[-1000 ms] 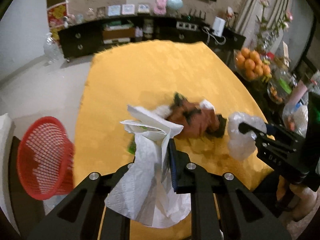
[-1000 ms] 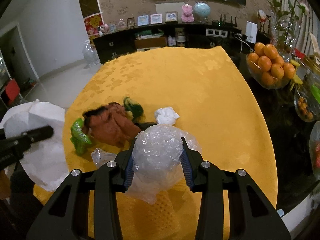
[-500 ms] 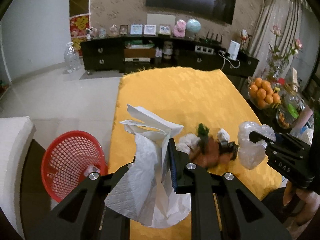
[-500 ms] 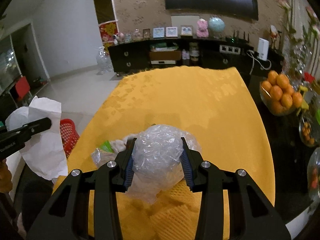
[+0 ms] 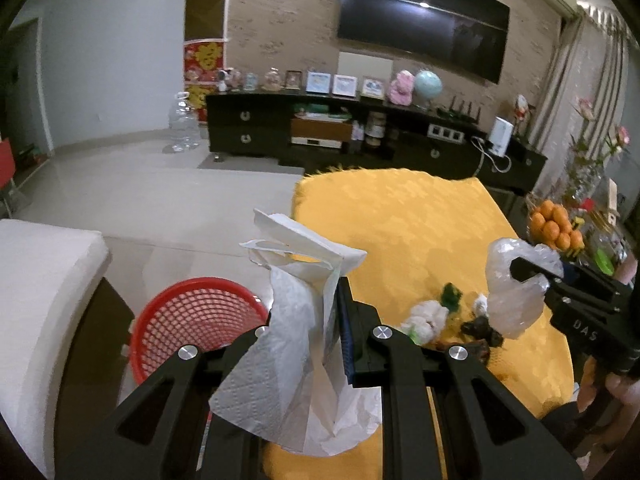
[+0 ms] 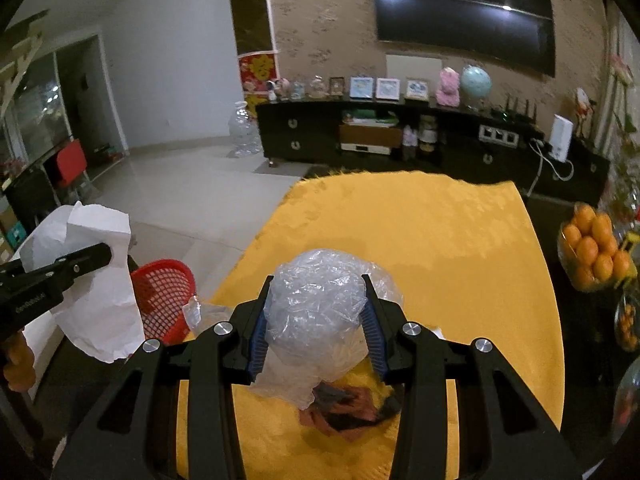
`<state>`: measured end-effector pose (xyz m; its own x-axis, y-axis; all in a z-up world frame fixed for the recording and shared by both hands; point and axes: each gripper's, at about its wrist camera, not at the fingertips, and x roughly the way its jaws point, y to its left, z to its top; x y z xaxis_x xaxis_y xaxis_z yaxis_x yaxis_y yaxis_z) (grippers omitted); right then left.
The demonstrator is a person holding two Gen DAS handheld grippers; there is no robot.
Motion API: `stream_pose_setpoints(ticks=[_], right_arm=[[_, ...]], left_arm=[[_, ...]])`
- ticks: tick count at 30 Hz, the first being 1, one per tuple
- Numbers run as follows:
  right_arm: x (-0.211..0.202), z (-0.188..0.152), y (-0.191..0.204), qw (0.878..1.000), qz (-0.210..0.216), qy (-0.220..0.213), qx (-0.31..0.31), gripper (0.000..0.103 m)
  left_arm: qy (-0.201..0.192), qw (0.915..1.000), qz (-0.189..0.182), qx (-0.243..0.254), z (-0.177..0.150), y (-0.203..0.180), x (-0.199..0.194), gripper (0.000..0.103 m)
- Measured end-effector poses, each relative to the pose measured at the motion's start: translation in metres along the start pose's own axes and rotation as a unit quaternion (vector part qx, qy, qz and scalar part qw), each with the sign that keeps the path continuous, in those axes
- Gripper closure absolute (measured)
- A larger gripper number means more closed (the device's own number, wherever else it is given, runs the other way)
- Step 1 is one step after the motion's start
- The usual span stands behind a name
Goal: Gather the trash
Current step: 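Carry both items over the wastebasket and open both grippers to drop them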
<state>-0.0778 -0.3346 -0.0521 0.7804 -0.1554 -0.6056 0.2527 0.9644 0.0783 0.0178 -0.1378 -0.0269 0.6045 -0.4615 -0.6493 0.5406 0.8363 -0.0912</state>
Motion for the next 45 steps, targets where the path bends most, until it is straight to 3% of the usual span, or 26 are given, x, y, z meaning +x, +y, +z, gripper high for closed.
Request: stream_pose_setpoints(ticks=[16,28,34,41,45], right_arm=[[0.034,0.029,0.083,0.997,0.059,0.014,-0.045,0.064],[0.09,0.037,0.153,0.986,0.134,0.076,-0.063,0.064],[0.113,0.035,0.176,0.98,0.156,0.104,-0.073,0.063],[0.143,0.027,0.188,0.973,0.168,0.14,-0.068,0.061],[0.156,0.023,0.188,0.971,0.176,0.156,-0.052,0.051]], left_arm=[[-0.009,0.9978,0.053,-0.038,-0.001,0.074,-0.01,0.089],[0.025,0.9935,0.086,-0.07,-0.017,0.133,0.014,0.089],[0.048,0.9913,0.085,-0.088,-0.028,0.151,0.034,0.089],[0.071,0.9896,0.079,-0.098,-0.036,0.162,0.054,0.072],[0.073,0.9897,0.077,-0.097,-0.039,0.163,0.057,0.057]])
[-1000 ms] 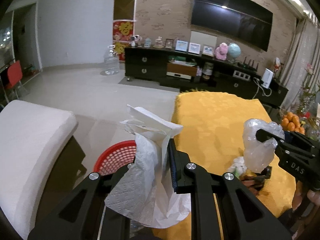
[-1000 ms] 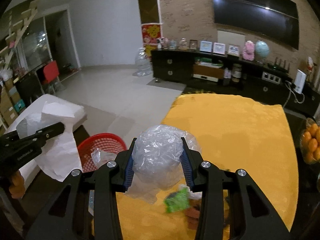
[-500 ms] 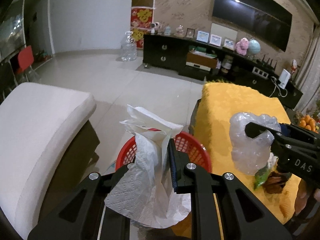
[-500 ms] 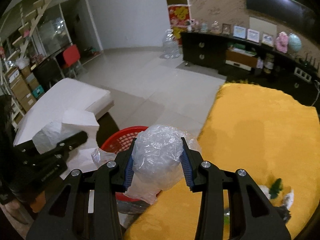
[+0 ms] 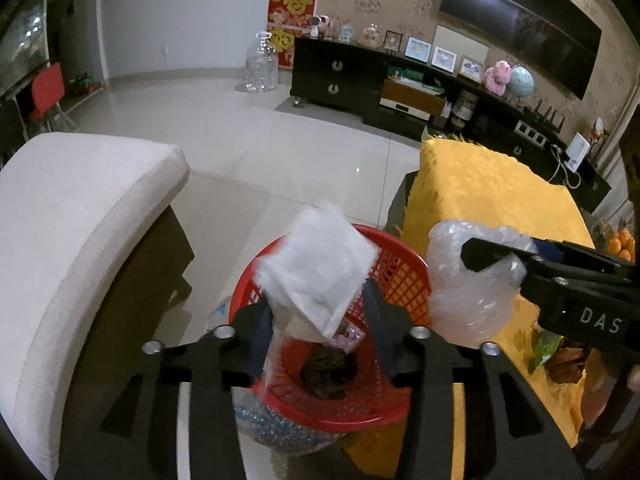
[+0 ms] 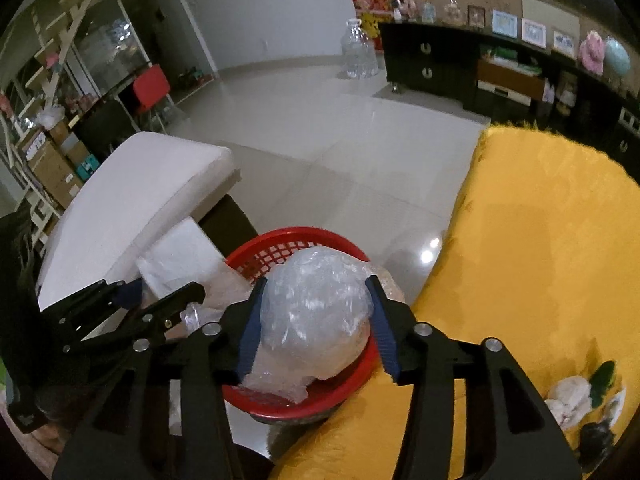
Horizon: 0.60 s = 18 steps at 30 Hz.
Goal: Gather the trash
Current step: 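Carry both items over the wastebasket and open both grippers to drop them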
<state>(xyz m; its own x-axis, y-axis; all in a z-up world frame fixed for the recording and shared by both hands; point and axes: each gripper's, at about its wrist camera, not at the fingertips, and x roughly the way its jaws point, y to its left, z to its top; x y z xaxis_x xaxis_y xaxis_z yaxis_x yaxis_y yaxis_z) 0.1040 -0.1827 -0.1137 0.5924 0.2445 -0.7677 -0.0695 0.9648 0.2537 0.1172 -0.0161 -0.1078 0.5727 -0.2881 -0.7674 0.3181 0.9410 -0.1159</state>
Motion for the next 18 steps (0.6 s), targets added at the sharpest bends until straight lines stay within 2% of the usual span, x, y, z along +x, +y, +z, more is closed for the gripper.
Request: stream_pose_setpoints(ticks=[2,4,11,18], right_arm=[[0.001,0.0,-0.003,1.0,0.003,-0.001,0.008,0.044],[-0.001,-0.001,-0.006,1.0,0.005,-0.004,0.018,0.039],[-0.021,-0.006,-0.009,1.0,-0.001,-0.027,0.012,0.039],[-0.052,-0.017,-0.007,0.997,-0.036,-0.063,-0.016,0.039]], left_arm=[[0.001,1.0,-0.001,-0.001,0.0,0.001,0.001,0.048],[0.001,1.0,0.002,-0.001,0.0,0.002,0.001,0.044],[-0.009,0.9999,0.008,-0.005,-0.002,0.004,-0.009,0.033],[-0.031,0.9993,0.019,0.005,-0.004,-0.005,-0.032,0.03]])
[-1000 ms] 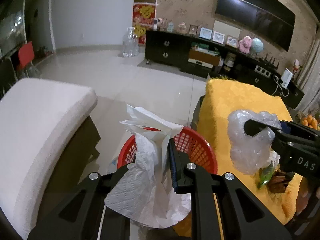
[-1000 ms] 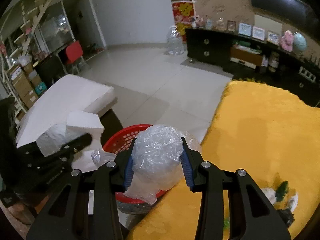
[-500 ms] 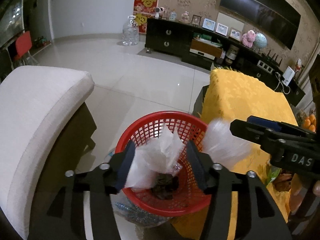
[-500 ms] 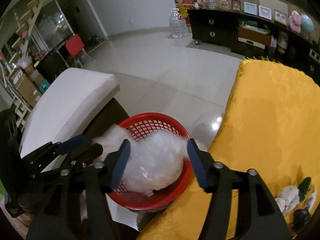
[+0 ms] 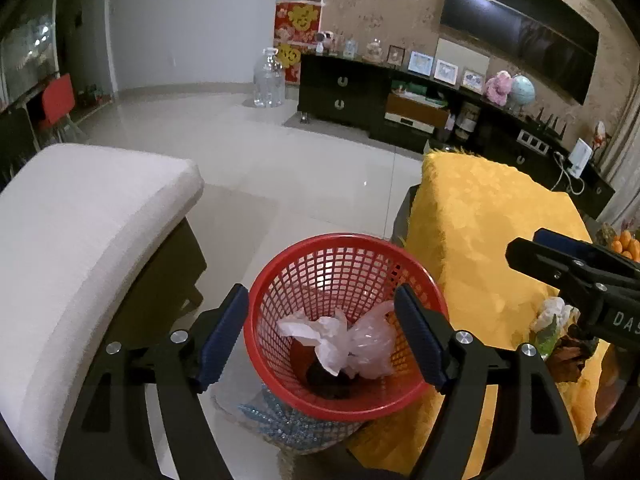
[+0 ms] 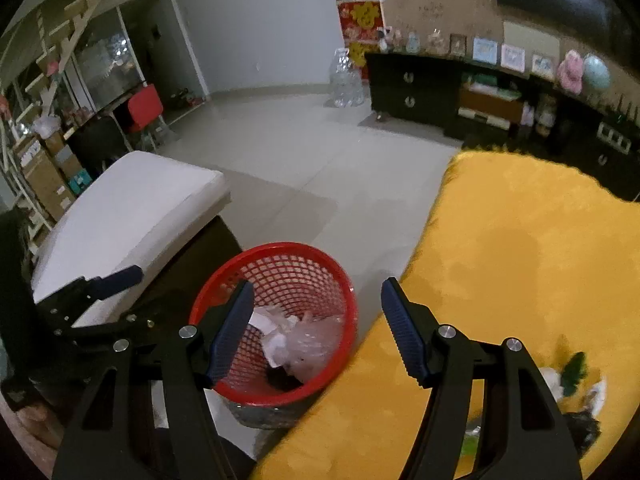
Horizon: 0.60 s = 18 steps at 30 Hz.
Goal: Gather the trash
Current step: 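Move both tools back over the table toward the remaining trash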
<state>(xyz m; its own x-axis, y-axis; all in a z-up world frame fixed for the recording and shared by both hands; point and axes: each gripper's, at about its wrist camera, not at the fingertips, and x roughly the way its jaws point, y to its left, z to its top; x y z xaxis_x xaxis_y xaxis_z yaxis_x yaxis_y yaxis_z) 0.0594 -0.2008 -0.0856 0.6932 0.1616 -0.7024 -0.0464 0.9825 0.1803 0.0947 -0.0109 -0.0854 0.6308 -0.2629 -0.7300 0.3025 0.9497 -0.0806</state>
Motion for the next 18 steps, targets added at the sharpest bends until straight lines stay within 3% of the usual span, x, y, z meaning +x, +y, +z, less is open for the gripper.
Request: stream_pose_setpoints(ticks=[9,18], right_arm=[[-0.044,-0.017,-0.015,0.998,-0.054,-0.043,-0.001,0.031],[-0.091,-0.058,-0.064,0.991,-0.118,-0.063,0.029,0.028]], left_arm=[[-0.021,0.9996,-0.005,0.017,-0.007,-0.02,-0.024,0.026],[-0.016,0.9986,-0.025,0.045,-0.014,-0.057,-0.028,0.026]])
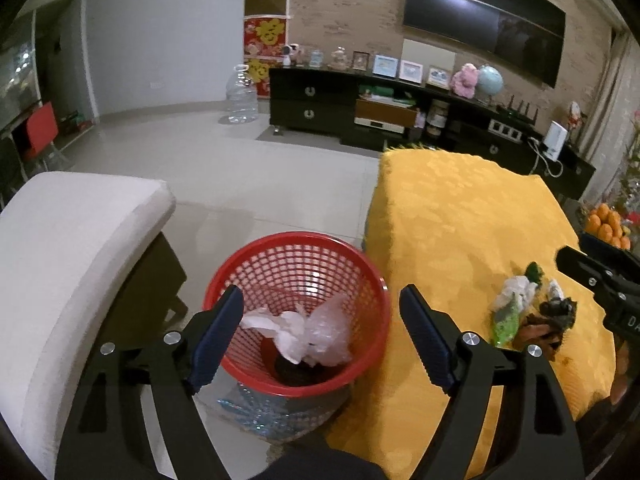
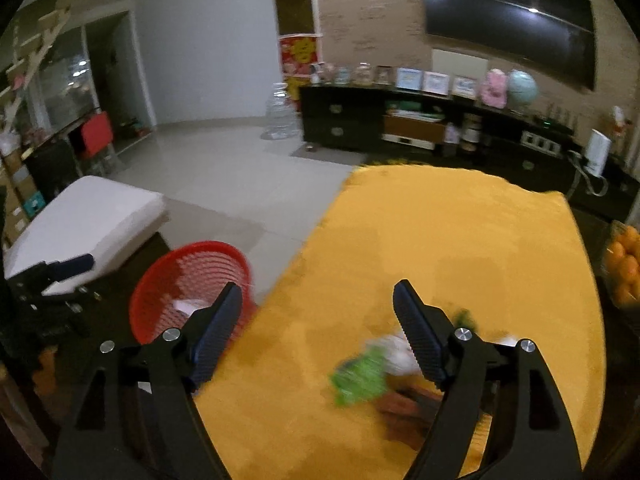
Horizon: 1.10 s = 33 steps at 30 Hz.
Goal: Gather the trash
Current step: 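Move both tools back over the table toward the remaining trash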
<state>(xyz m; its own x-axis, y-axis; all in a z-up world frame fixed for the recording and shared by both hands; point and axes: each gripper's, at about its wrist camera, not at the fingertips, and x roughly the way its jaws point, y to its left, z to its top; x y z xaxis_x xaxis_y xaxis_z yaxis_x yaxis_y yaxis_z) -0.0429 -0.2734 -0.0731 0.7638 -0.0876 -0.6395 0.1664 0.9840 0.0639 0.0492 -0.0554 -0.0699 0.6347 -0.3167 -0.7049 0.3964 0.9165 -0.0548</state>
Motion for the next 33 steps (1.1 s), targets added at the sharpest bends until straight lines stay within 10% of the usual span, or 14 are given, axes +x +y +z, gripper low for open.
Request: stream_pose_setpoints(ticks=[12,33], right_arm=[[-0.029,-0.058,-0.094,0.993,-0.101,0.007,0.063,0.028],[-0.023,-0.107,-0.129,0.989,-0.12,-0.001,0.088,0.028]], left_arm=[[0.014,0.9978,-0.038,0.052,-0.012,-0.065,0.009,0.026],[0.08,0.9847,-0.079,0.133,-0.028,-0.162,0.057,0.026]])
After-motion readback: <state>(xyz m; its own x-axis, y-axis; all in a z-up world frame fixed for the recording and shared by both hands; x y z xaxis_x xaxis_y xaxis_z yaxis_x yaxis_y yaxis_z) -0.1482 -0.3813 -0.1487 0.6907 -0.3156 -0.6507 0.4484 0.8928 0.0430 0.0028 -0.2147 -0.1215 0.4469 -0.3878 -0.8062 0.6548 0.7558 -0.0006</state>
